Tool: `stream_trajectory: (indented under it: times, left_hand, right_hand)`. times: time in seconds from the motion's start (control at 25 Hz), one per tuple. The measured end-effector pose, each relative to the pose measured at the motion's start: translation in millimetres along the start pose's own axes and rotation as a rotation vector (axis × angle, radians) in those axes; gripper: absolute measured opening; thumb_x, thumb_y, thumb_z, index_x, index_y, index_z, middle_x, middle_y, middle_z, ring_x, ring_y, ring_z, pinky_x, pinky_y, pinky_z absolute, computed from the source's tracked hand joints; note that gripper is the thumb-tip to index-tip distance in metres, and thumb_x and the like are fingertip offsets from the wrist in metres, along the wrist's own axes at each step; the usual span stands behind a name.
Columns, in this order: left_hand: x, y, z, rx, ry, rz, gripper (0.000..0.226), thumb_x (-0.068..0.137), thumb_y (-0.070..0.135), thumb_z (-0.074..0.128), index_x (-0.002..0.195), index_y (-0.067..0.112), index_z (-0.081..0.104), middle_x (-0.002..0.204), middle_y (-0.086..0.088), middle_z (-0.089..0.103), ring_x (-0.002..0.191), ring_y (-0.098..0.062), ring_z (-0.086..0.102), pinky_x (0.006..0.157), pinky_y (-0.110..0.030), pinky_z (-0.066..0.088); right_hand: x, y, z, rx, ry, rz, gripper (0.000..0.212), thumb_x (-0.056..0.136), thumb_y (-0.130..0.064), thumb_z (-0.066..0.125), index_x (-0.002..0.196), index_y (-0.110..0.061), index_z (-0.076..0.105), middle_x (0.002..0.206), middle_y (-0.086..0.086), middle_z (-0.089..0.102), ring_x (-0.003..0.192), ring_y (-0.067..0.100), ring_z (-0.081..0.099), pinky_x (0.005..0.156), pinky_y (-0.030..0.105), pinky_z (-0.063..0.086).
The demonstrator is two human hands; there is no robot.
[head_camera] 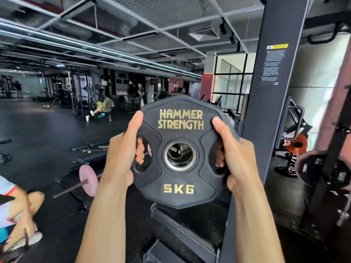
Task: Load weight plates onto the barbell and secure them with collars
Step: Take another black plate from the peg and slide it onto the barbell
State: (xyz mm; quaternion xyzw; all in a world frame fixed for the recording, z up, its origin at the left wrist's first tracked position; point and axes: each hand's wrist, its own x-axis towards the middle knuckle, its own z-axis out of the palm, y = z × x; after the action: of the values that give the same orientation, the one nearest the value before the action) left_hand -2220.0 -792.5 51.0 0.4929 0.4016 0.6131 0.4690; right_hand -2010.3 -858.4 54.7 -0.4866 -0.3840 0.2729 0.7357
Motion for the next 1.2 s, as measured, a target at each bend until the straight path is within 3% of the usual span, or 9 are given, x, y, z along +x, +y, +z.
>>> stream_trajectory:
  times: [0.2, 0.4, 0.56, 0.72, 0.84, 0.96, 1.08, 1.2]
  left_hand:
    - [45, -16, 0, 0.019, -0.08, -0.073, 0.077, 0.044, 0.096, 0.063, 0.039, 0.02, 0.05, 0.043, -0.003, 0.043, 0.035, -0.015, 0.042, 0.056, -0.035, 0.035]
    - [77, -31, 0, 0.007, -0.191, -0.101, 0.079, 0.036, 0.097, 0.065, 0.041, 0.021, 0.045, 0.044, -0.003, 0.041, 0.041, -0.019, 0.036, 0.053, -0.034, 0.033]
    - [97, -41, 4, -0.017, -0.257, -0.09, 0.079, 0.033, 0.098, 0.064, 0.042, 0.021, 0.045, 0.042, -0.005, 0.042, 0.04, -0.02, 0.038, 0.054, -0.036, 0.034]
    - [111, -47, 7, -0.025, -0.307, -0.067, 0.08, 0.034, 0.098, 0.064, 0.041, 0.02, 0.047, 0.043, -0.009, 0.043, 0.042, -0.022, 0.041, 0.057, -0.039, 0.037]
    - [119, -50, 11, -0.015, -0.335, -0.068, 0.084, 0.035, 0.1, 0.062, 0.041, 0.018, 0.048, 0.048, -0.014, 0.043, 0.048, -0.025, 0.045, 0.064, -0.043, 0.04]
    - [124, -52, 19, -0.038, -0.388, -0.07, 0.08, 0.036, 0.099, 0.061, 0.04, 0.021, 0.046, 0.044, -0.009, 0.043, 0.042, -0.022, 0.041, 0.057, -0.037, 0.038]
    - [130, -58, 31, -0.076, -0.445, -0.071, 0.079, 0.039, 0.098, 0.063, 0.042, 0.021, 0.045, 0.043, -0.006, 0.042, 0.041, -0.021, 0.04, 0.053, -0.034, 0.037]
    - [138, -61, 48, -0.07, -0.436, -0.053, 0.078, 0.037, 0.098, 0.061, 0.044, 0.022, 0.044, 0.043, -0.003, 0.042, 0.04, -0.017, 0.04, 0.044, -0.024, 0.039]
  right_hand:
    - [12, 16, 16, -0.028, 0.093, 0.023, 0.071, 0.052, -0.071, 0.084, 0.066, -0.012, 0.048, 0.054, 0.011, 0.041, 0.043, 0.019, 0.035, 0.038, 0.017, 0.028]
    - [8, 28, 26, -0.056, 0.2, -0.005, 0.077, 0.042, -0.078, 0.083, 0.066, -0.012, 0.051, 0.055, 0.012, 0.039, 0.047, 0.018, 0.034, 0.038, 0.021, 0.026]
    - [-2, 35, 30, -0.087, 0.293, -0.082, 0.087, 0.045, -0.079, 0.08, 0.061, -0.001, 0.046, 0.051, 0.012, 0.04, 0.043, 0.018, 0.036, 0.038, 0.021, 0.027]
    - [-10, 38, 35, -0.086, 0.345, -0.115, 0.068, 0.054, -0.071, 0.081, 0.064, -0.01, 0.052, 0.053, 0.011, 0.039, 0.042, 0.016, 0.034, 0.038, 0.024, 0.026]
    - [-13, 41, 38, -0.086, 0.389, -0.133, 0.066, 0.055, -0.07, 0.081, 0.067, -0.012, 0.052, 0.055, 0.012, 0.039, 0.044, 0.017, 0.032, 0.04, 0.028, 0.024]
    - [-11, 41, 40, -0.124, 0.441, -0.14, 0.079, 0.047, -0.079, 0.08, 0.064, -0.009, 0.049, 0.054, 0.01, 0.04, 0.044, 0.018, 0.033, 0.041, 0.028, 0.025]
    - [-1, 39, 39, -0.16, 0.461, -0.161, 0.095, 0.047, -0.079, 0.08, 0.066, 0.006, 0.042, 0.056, 0.012, 0.04, 0.046, 0.018, 0.034, 0.042, 0.029, 0.027]
    - [19, 43, 33, -0.172, 0.455, -0.167, 0.091, 0.054, -0.074, 0.08, 0.067, 0.008, 0.043, 0.059, 0.012, 0.04, 0.047, 0.018, 0.034, 0.044, 0.029, 0.026]
